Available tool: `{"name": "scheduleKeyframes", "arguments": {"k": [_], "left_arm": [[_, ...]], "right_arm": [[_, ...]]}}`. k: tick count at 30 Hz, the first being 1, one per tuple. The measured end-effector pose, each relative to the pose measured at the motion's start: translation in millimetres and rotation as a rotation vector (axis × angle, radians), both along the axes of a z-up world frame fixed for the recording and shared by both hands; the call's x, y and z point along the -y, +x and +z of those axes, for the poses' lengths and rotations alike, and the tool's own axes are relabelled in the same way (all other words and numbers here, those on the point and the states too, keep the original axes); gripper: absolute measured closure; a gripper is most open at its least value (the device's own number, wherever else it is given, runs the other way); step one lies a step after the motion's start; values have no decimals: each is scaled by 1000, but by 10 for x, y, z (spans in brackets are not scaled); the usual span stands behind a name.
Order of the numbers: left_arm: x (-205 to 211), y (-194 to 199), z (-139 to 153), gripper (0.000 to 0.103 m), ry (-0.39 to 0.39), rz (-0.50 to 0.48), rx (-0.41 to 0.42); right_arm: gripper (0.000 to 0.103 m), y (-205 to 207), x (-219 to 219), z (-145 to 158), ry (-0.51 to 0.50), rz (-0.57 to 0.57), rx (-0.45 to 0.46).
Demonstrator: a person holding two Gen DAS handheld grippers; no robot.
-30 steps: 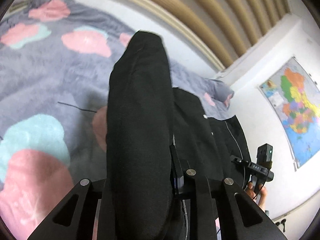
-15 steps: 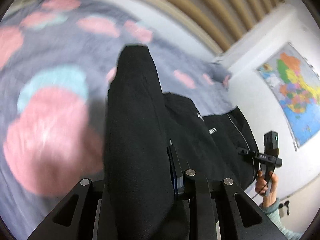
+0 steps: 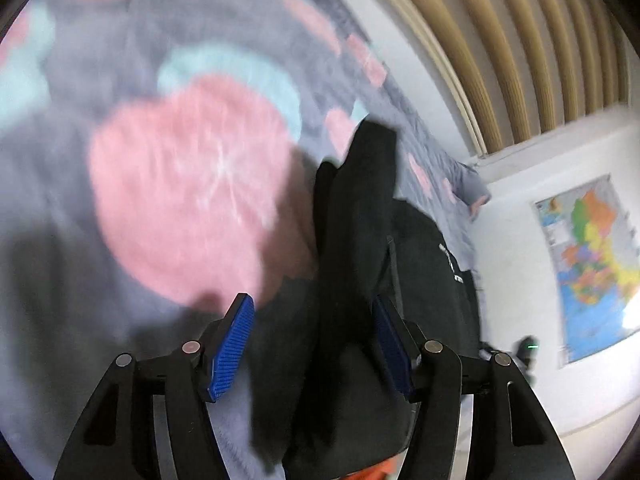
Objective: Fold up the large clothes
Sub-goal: 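Release the bundle with both grippers and press it flat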
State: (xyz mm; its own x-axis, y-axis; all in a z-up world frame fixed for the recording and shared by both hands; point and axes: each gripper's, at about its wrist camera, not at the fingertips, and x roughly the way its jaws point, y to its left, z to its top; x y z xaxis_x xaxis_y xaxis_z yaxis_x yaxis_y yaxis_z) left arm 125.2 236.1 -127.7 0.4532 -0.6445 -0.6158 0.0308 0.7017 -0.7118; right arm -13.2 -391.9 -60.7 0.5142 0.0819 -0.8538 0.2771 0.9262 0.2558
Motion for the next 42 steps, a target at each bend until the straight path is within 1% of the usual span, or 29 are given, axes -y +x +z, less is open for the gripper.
{"name": "scheduleKeyframes", "arguments": {"k": [2, 4, 5, 6, 8, 10, 11, 12, 14, 15, 17, 19, 22, 24, 26, 28, 30, 32, 34, 35, 37, 39, 42], "left_arm": [[123, -98, 309, 39, 50, -16, 76], [323, -160, 508, 39, 101, -45, 126], [529, -206, 617, 38, 151, -76, 151], [713, -194, 682, 38, 196, -99, 161], [1176, -234, 744, 38, 312, -139, 184], [1495, -264, 722, 38, 374, -180, 195], [1706, -272, 647, 38, 415, -203, 193], [1813, -276, 589, 38, 442, -215, 182], [2015, -237, 339, 38, 525, -219, 134], [2064, -234, 273, 38, 546, -208, 134], [2072, -239, 197, 36, 561, -177, 157], [2030, -277, 193, 33, 545, -153, 177], [1996, -353, 189, 28, 552, -118, 203], [2014, -426, 209, 27, 591, -94, 204], [2054, -529, 277, 27, 648, -64, 201], [2091, -631, 403, 27, 686, -43, 202], [2055, -759, 559, 27, 705, -15, 221], [2023, -882, 807, 27, 726, 26, 253], [1992, -1015, 1069, 27, 740, 68, 302], [1985, -1091, 1212, 26, 743, 91, 329], [1964, -1184, 1419, 23, 736, 118, 356], [1950, -1273, 1604, 23, 722, 127, 373], [1976, -1415, 1774, 23, 757, 156, 408]], "right_arm": [[21, -66, -186, 198, -76, 36, 47], [19, -111, -432, 366, -113, 88, 88], [19, -81, -603, 402, -127, 120, 94], [18, 5, -763, 381, -135, 141, 87], [18, 77, -988, 277, -150, 167, 58], [18, 175, -1205, 74, -165, 180, 8], [18, 189, -1322, -39, -164, 180, -23], [18, 222, -1387, -190, -170, 168, -67], [17, 224, -1473, -359, -230, 153, -87], [16, 215, -1496, -415, -263, 150, -82], [16, 170, -1526, -444, -281, 138, -67], [16, 135, -1517, -429, -275, 106, -57], [15, 25, -1567, -356, -273, 29, -39], [15, -96, -1654, -233, -278, 7, -7], [15, -179, -1753, -134, -288, 25, 16], [15, -267, -1907, 7, -338, 49, 40], [15, -354, -2048, 182, -377, 69, 64], [15, -454, -2163, 434, -372, 93, 122], [14, -587, -2269, 707, -366, 107, 206], [10, -656, -2326, 845, -378, 107, 245], [5, -746, -2393, 1008, -404, 85, 290], [5, -818, -2428, 1146, -407, 45, 320], [5, -873, -2481, 1239, -380, 23, 354]]}}
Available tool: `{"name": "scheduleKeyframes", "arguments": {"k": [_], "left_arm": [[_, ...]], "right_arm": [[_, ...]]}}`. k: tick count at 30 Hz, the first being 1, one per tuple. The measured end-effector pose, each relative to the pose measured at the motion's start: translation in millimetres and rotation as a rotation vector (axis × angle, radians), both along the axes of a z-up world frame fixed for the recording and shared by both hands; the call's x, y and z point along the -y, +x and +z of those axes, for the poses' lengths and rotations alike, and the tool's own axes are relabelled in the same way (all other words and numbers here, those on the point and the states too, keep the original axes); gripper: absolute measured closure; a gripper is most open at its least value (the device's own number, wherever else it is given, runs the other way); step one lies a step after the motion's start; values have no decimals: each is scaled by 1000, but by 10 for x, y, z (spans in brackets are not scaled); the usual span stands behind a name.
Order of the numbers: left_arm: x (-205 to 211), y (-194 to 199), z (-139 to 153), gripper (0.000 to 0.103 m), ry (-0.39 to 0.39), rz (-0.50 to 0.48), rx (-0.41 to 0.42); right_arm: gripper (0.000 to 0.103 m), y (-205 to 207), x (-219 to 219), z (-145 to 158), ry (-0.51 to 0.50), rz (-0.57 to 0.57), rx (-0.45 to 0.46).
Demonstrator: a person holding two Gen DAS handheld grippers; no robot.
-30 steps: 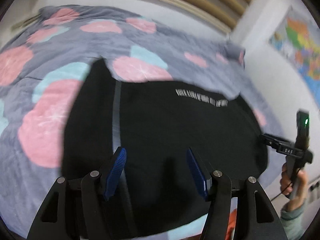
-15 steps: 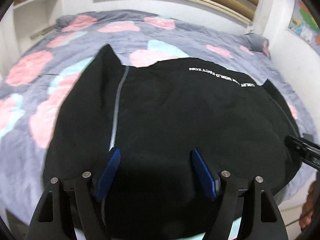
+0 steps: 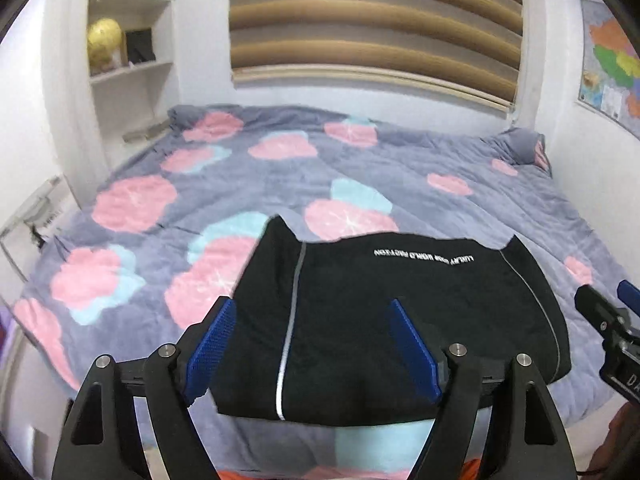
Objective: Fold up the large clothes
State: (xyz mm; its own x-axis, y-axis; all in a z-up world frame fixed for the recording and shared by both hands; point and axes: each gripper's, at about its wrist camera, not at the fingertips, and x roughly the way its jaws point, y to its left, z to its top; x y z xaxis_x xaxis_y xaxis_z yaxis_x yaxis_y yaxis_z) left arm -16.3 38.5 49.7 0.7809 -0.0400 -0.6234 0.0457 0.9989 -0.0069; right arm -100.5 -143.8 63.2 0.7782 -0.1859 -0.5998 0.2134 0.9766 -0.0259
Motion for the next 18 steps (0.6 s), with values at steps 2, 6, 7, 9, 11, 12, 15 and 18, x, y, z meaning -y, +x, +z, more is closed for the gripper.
{"name": "scheduleKeyframes", "arguments": {"k": [2, 6, 7, 9, 11, 12, 15, 18], "left_arm": [[38, -78, 54, 23, 18, 8, 36], [96, -160, 58, 23, 0, 6, 73], [102, -161, 52, 23, -11, 1, 72], [104, -157, 33, 23, -31, 7, 73], [110, -140, -2, 23, -46, 15, 74], [129, -147, -21, 23, -47, 17, 75], [181, -140, -102, 23, -43, 24, 69], [244, -147, -180, 23, -44, 14, 60]], "right_arm": [[5, -26, -45, 0, -14, -24, 13], [5, 8, -84, -88, -36, -27, -22], [5, 22, -87, -131, -34, -23, -35], [5, 65, -68, -200, -25, -21, -60], [5, 97, -32, -268, -8, -21, -76], [5, 103, -17, -300, -3, -22, -79], [5, 128, 17, -384, 14, -26, -97], [5, 143, 40, -449, 30, -22, -115]]}}
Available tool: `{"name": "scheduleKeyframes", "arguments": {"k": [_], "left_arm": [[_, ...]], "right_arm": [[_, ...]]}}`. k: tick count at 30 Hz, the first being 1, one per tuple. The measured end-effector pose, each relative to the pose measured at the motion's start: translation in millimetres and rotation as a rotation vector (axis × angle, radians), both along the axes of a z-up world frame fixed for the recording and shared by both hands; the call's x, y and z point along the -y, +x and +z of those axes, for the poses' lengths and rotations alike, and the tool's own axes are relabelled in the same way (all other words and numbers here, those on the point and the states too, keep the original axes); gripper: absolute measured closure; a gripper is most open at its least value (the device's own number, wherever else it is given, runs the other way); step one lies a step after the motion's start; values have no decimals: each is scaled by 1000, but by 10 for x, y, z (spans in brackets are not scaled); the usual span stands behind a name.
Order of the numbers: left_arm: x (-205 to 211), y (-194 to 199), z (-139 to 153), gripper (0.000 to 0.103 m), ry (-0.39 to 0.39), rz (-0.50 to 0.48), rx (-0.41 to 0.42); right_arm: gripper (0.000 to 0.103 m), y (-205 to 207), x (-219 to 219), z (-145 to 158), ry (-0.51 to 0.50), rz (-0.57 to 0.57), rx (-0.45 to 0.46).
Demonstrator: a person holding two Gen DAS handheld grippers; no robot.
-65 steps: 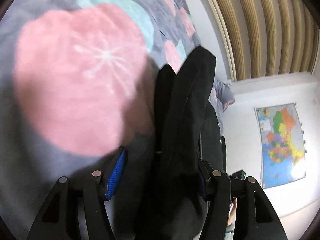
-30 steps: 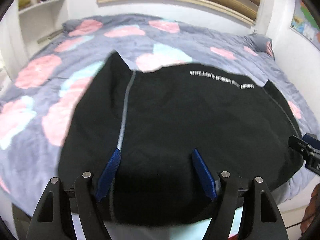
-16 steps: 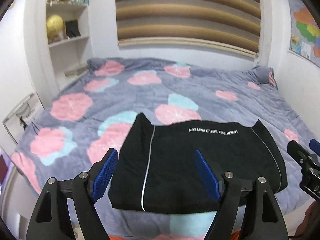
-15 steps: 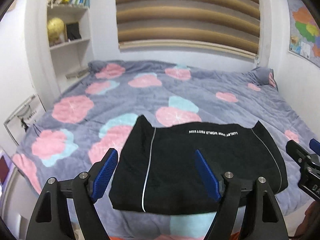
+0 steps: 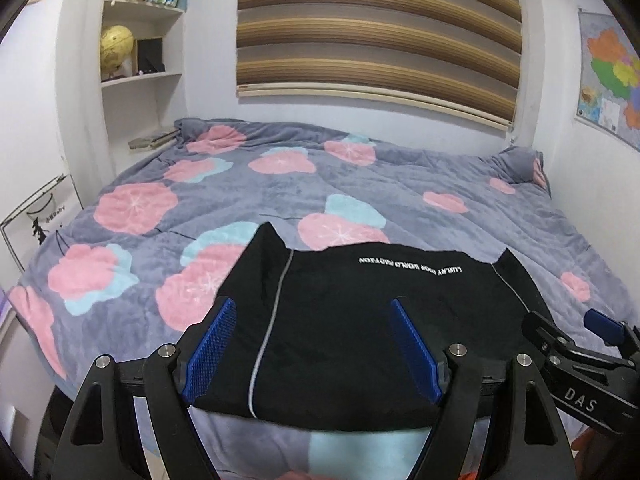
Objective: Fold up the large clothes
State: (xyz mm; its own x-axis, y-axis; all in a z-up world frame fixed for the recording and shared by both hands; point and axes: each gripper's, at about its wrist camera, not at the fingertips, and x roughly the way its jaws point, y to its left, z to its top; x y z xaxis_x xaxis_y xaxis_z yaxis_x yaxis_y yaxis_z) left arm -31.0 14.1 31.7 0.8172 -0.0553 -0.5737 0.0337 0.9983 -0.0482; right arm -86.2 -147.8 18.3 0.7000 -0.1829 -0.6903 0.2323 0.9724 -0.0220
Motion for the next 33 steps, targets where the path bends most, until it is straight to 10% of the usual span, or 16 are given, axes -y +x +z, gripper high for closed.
{"name": "scheduleKeyframes", "arguments": {"k": [33], "left_arm": [[68, 41, -182, 23, -2, -33, -65]], "right_arm": [[5, -11, 50, -97, 20, 0, -11]]}}
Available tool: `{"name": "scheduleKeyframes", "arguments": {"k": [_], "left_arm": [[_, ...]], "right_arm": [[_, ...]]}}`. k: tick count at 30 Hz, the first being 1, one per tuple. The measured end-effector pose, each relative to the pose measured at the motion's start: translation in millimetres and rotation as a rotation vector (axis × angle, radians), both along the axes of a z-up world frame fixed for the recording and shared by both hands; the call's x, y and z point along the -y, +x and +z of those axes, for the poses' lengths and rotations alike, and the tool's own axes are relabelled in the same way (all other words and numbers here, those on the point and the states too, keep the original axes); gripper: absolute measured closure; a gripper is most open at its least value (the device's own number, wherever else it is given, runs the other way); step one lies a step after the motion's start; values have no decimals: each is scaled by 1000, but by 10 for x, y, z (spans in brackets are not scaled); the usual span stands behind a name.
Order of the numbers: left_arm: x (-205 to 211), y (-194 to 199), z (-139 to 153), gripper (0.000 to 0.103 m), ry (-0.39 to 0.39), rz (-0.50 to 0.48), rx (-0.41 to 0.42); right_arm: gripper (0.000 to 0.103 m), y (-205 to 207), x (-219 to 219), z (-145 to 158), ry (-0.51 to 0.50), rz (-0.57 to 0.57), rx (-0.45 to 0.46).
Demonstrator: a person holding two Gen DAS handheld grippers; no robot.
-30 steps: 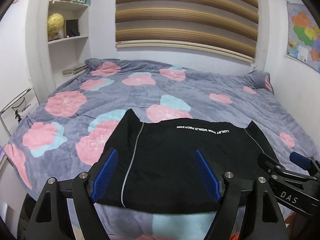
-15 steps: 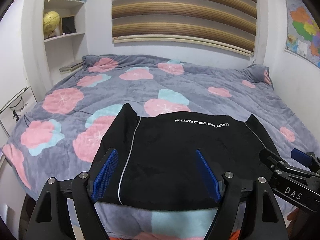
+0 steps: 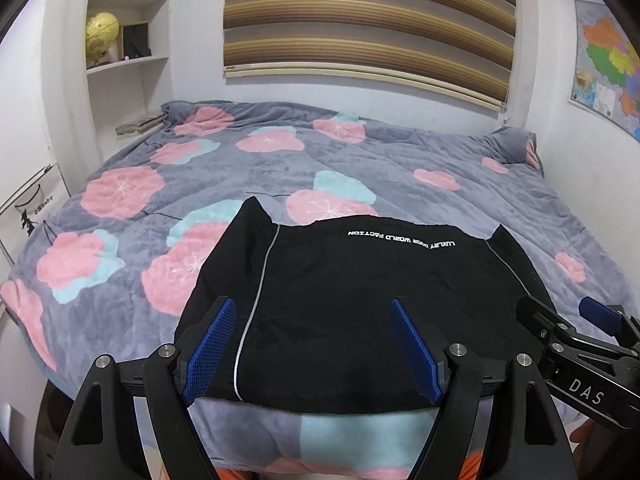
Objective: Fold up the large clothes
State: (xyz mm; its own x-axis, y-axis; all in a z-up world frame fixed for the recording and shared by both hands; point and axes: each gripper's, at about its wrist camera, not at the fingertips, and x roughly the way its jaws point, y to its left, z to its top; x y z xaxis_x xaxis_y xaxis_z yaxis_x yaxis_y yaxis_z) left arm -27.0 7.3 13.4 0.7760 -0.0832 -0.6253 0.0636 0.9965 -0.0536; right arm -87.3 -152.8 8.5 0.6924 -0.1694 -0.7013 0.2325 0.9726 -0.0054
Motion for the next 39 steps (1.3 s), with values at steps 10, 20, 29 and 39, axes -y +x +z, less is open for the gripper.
{"name": "scheduleKeyframes", "arguments": {"k": [10, 20, 29, 39], "left_arm": [[-12, -48, 13, 23, 19, 16, 14], [2, -104, 31, 23, 40, 10, 24], [2, -147, 61, 23, 46, 11, 36], [-17, -154, 79, 23, 63, 16, 47]], "right_arm": [[5, -33, -84, -4, -3, 8, -4], [5, -43, -99, -3, 4, 14, -8], [5, -61, -149, 29, -3, 27, -1], [5, -56, -163, 46, -5, 37, -2]]}}
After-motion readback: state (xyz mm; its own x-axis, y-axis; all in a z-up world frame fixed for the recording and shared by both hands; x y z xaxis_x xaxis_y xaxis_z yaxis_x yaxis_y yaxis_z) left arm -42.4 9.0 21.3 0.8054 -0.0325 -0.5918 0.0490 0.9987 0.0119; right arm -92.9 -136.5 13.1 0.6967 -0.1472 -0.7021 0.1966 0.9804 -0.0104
